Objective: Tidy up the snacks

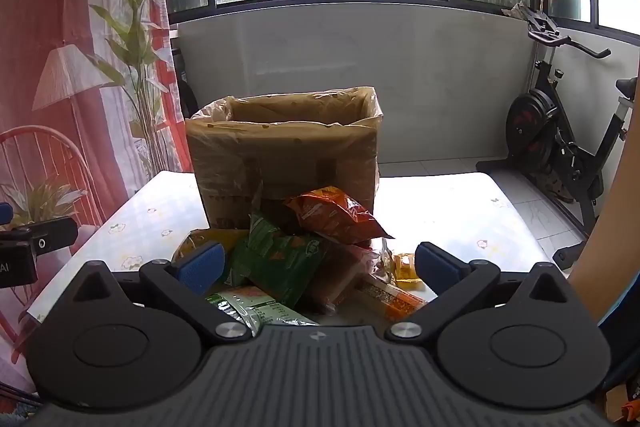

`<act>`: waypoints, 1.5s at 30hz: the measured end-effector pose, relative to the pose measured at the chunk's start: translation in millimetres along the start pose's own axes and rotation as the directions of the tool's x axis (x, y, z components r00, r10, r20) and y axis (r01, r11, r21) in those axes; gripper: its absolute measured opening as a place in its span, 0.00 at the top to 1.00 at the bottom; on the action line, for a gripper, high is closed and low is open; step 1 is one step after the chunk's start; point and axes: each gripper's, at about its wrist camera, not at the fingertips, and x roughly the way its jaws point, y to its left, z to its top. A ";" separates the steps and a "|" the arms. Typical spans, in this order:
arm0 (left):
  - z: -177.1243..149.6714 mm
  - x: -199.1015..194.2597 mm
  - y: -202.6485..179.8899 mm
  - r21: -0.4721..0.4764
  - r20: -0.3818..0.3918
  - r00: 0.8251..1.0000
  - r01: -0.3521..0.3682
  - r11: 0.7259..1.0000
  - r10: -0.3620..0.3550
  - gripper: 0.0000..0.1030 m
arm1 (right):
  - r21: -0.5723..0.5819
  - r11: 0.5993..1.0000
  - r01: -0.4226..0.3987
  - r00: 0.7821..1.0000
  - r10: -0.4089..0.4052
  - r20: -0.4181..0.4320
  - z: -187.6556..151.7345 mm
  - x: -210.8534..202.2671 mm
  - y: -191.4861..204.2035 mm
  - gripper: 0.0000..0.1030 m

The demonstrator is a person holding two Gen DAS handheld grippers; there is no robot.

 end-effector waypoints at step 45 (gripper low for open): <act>-3.2 -5.3 2.6 -0.019 0.038 0.999 -0.008 1.000 0.009 0.00 | -0.004 1.000 0.012 1.000 -0.012 -0.003 -2.2 1.5 -1.0 0.00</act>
